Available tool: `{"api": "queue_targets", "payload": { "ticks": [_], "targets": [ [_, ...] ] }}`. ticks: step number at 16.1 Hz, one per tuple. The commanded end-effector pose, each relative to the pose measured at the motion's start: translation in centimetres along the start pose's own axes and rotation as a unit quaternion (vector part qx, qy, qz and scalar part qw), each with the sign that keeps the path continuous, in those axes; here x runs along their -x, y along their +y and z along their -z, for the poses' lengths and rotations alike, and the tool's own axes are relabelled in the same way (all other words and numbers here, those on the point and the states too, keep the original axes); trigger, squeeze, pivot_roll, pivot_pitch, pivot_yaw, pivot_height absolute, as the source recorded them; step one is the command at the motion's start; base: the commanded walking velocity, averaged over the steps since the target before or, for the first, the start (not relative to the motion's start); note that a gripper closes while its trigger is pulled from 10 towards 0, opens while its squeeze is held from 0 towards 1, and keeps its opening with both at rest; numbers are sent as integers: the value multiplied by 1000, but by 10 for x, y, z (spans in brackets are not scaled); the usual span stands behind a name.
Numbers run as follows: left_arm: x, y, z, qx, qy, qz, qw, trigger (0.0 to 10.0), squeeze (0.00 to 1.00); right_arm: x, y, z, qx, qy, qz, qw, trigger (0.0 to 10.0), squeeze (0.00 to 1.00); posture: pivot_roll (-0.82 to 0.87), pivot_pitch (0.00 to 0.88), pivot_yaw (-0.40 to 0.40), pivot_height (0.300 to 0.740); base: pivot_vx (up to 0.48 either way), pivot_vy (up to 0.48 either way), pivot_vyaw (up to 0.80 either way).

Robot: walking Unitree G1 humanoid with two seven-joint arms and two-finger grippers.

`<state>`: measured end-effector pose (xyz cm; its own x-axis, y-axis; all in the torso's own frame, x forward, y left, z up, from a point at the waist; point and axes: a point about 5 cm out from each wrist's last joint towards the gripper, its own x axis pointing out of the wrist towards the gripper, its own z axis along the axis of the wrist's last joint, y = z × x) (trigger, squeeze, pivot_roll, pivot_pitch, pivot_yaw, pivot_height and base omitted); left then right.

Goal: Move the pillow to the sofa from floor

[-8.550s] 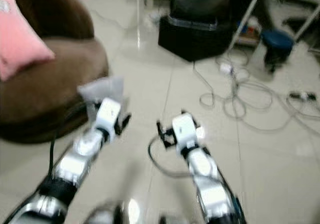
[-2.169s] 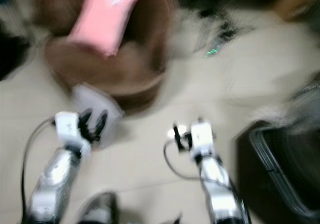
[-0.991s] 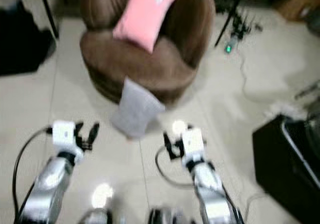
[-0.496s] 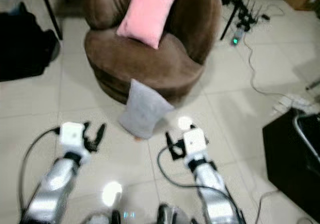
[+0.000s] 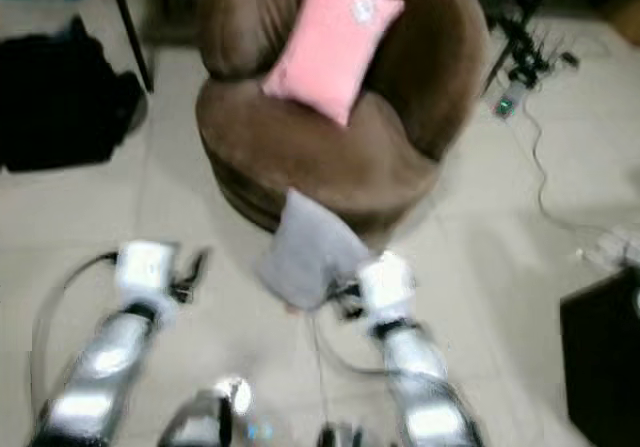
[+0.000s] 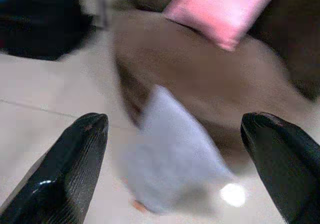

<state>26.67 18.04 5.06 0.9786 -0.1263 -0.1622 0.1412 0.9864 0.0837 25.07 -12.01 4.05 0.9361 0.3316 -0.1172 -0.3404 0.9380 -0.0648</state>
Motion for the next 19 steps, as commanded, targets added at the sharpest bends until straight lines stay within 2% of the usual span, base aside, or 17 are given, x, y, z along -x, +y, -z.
{"api": "queue_targets", "payload": {
  "ticks": [1, 2, 6, 10, 12, 13, 15, 17, 19],
  "targets": [
    [0, -15, 1, 5, 2, 19, 1000, 10000, 0, 8, -13, 6, 12, 13, 17, 1000, 10000, 0, 108, 201, -86, 740, 480, 0, 0],
    [0, -16, 1, 5, 2, 19, 1000, 10000, 0, 8, -13, 6, 12, 13, 16, 1000, 10000, 0, 107, 201, -86, 740, 480, 0, 0],
    [-3, -14, 7, -39, 40, 15, 998, 10000, 0, 8, -7, 3, 17, 4, 3, 1000, 10000, 0, 107, 204, -83, 740, 472, 0, 0],
    [-3, -11, 10, -56, 59, 2, 997, 10000, 0, 7, -4, -3, 17, -2, -1, 1000, 10000, 0, 106, 206, -83, 740, 429, 0, 0],
    [-3, -13, 13, -67, 72, 7, 995, 10000, 0, 6, -2, -4, 17, -2, -6, 1000, 10000, 0, 106, 209, -84, 740, 319, -345, 0],
    [-3, -12, 14, -82, 76, 3, 994, 10000, 0, 6, -1, -3, 16, -1, -8, 1000, 10000, 0, 107, 211, -83, 740, 0, -442, 0],
    [-4, -12, 12, -137, 67, 7, 988, 10000, 0, 6, -1, 3, 15, 7, -10, 1000, 10000, 0, 110, 211, -82, 740, 0, -225, 0],
    [-4, -15, 13, -112, 71, 11, 991, 10000, 0, 6, 0, 7, 14, 13, -11, 1000, 10000, 0, 111, 210, -79, 740, 0, 0, 0],
    [-4, -16, 10, -119, 59, 15, 991, 10000, 0, 6, 0, 8, 14, 14, -11, 1000, 10000, 0, 111, 211, -78, 740, 0, 0, 0]
  ]
}}
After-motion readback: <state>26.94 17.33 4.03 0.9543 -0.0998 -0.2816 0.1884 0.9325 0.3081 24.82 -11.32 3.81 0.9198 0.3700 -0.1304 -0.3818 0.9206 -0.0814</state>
